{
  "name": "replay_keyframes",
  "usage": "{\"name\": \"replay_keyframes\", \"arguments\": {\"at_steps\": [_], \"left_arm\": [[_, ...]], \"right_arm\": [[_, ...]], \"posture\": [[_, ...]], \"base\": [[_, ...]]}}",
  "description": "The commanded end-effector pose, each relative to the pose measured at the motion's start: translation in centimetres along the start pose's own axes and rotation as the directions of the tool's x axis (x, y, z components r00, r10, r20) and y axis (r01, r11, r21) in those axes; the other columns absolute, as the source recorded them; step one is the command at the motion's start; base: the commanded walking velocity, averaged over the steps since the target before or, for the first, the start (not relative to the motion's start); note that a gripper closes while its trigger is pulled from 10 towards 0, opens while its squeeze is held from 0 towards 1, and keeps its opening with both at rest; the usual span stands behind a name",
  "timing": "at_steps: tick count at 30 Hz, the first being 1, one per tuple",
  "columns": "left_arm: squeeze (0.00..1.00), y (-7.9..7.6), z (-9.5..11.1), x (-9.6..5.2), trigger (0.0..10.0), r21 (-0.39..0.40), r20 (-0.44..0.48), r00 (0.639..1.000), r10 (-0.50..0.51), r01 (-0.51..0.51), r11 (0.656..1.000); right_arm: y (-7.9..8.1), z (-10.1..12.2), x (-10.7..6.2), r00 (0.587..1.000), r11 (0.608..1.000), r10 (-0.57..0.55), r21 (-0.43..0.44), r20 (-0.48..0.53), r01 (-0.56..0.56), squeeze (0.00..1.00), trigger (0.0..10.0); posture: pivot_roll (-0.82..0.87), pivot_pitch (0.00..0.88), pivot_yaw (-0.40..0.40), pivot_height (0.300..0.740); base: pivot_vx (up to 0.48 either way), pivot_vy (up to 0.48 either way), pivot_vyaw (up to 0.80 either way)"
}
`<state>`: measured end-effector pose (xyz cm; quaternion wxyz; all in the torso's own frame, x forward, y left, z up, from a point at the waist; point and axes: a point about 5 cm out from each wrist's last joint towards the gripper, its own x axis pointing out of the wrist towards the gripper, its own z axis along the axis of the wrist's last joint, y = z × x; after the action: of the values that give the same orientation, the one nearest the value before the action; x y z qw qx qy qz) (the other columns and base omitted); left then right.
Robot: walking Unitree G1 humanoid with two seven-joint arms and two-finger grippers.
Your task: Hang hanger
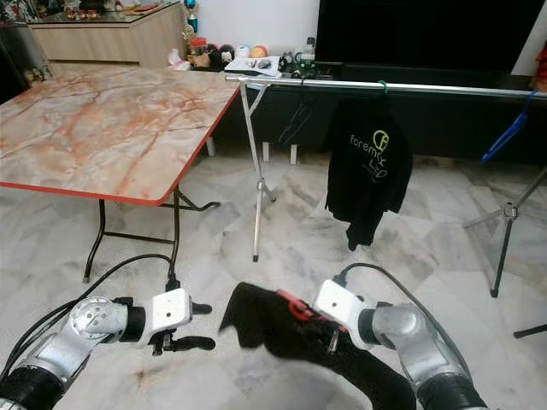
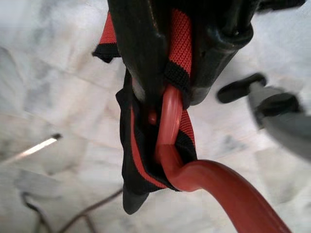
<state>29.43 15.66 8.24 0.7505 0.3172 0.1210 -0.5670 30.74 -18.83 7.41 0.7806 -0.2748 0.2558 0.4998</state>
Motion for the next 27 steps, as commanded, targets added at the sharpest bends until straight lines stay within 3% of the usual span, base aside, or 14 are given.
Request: {"name": "replay_keyframes", "arguments": {"at_steps": [1, 5, 6, 10, 14, 16, 19, 27], "left_arm": [[0.0, -0.1, -0.4, 0.0, 10.0, 0.01, -0.045, 0.999, -0.024, 0.024, 1.0], [0.0, -0.1, -0.6, 0.5, 10.0, 0.009, -0.063, 0.998, -0.005, 0.006, 1.0], [0.0, 0.1, -0.4, 0.9, 10.0, -0.007, -0.053, 0.999, 0.01, -0.01, 1.0], [0.0, 0.5, 0.1, 1.3, 10.0, -0.009, -0.04, 0.998, 0.046, -0.046, 0.999], [0.0, 1.0, 0.9, 1.5, 10.0, -0.011, -0.01, 0.998, 0.067, -0.067, 0.998], [0.0, 1.2, 1.7, 1.3, 10.0, 0.013, 0.005, 0.999, 0.046, -0.046, 0.999], [0.0, 0.9, 1.9, 1.2, 10.0, 0.013, 0.004, 1.0, -0.001, 0.0, 1.0], [0.0, -0.8, 0.9, 1.6, 10.0, -0.056, -0.047, 0.989, -0.141, 0.138, 0.989]], "right_arm": [[-0.7, 2.1, -0.4, 0.998, 0.996, 0.036, -0.085, 0.052, -0.032, 0.0, 10.0], [-0.6, 3.8, -0.4, 0.987, 0.989, 0.103, -0.119, 0.125, -0.088, 0.0, 10.0], [0.0, 4.2, -0.3, 0.979, 0.979, 0.163, -0.144, 0.125, -0.145, 0.0, 10.0], [1.0, 3.8, 0.4, 0.967, 0.958, 0.242, -0.178, 0.078, -0.225, 0.0, 10.0], [1.6, 3.1, 1.3, 0.968, 0.955, 0.249, -0.176, 0.032, -0.24, 0.0, 10.0], [1.9, 2.2, 1.9, 0.968, 0.954, 0.249, -0.166, -0.023, -0.249, 0.0, 10.0], [2.1, 1.9, 2.2, 0.966, 0.956, 0.258, -0.139, -0.023, -0.258, 0.0, 10.0], [1.6, 3.9, 3.1, 0.973, 0.965, 0.223, -0.158, 0.063, -0.211, 0.0, 10.0]], "posture": [[0.08, 0.026, 0.028, 0.74], [0.08, 0.028, 0.03, 0.74], [0.08, 0.031, 0.03, 0.74], [0.08, 0.033, 0.028, 0.74], [0.08, 0.032, 0.029, 0.74], [0.09, 0.034, 0.026, 0.74], [0.09, 0.036, 0.023, 0.74], [0.09, 0.036, 0.024, 0.74]], "base": [[0.0, 0.0, 0.0], [0.0, 0.0, 0.0], [0.0, 0.0, 0.0], [0.0, 0.0, 0.0], [0.0, 0.0, 0.0], [0.0, 0.0, 0.0], [0.0, 0.0, 0.0], [0.0, 0.0, 0.0]]}}
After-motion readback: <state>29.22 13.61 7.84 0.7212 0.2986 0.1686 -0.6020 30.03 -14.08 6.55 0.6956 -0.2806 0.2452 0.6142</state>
